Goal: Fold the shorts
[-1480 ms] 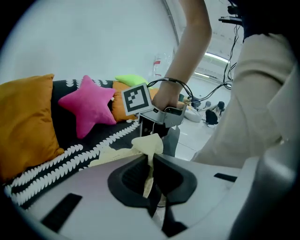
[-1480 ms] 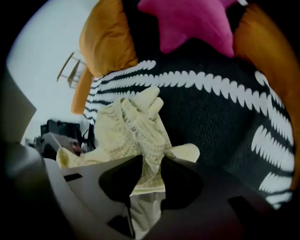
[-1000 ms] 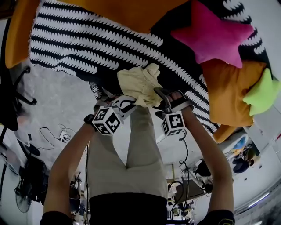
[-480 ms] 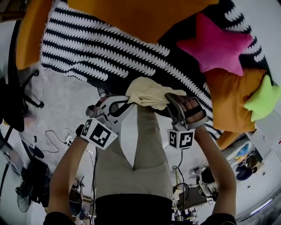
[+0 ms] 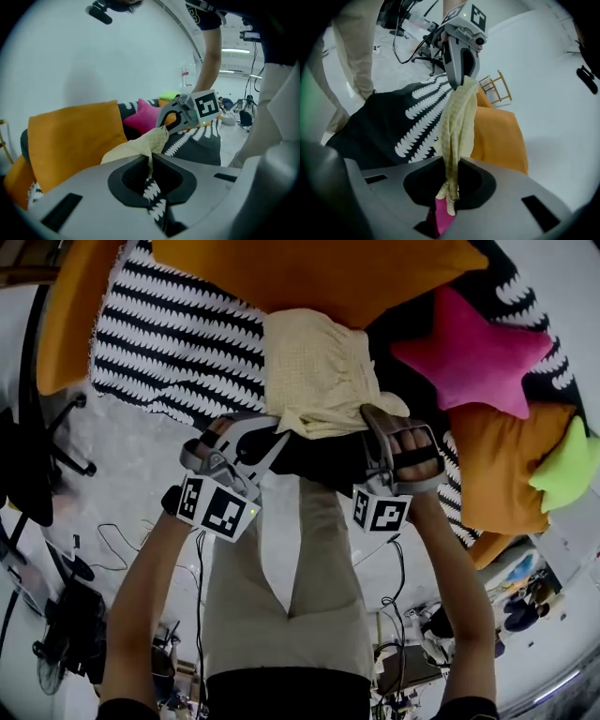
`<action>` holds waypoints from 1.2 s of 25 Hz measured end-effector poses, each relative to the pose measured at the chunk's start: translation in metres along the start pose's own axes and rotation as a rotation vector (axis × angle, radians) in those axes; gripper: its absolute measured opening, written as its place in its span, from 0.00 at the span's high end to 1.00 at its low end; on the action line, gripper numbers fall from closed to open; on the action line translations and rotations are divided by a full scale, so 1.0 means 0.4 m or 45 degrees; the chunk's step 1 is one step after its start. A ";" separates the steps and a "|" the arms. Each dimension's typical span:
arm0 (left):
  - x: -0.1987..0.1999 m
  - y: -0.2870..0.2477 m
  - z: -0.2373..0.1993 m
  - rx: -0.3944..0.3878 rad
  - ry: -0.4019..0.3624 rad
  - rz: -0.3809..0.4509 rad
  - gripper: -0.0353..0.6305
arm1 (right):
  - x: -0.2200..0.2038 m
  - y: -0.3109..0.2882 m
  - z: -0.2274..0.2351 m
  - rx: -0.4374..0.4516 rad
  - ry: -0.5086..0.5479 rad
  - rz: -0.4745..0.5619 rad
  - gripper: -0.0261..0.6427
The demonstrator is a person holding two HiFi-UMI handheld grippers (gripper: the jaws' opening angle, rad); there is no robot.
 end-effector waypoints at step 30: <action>-0.216 -0.057 -0.064 -0.184 0.106 -0.460 0.53 | 0.027 -0.207 0.024 0.862 -0.416 0.354 0.43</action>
Point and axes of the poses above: the fingertips, and each gripper's own axes: y backward along the fingers, z to its right, x out of its top, the point moved 8 cm from there along y, backward along the fingers, and after that the axes turned 11 degrees about x, right-handed, at the moved point
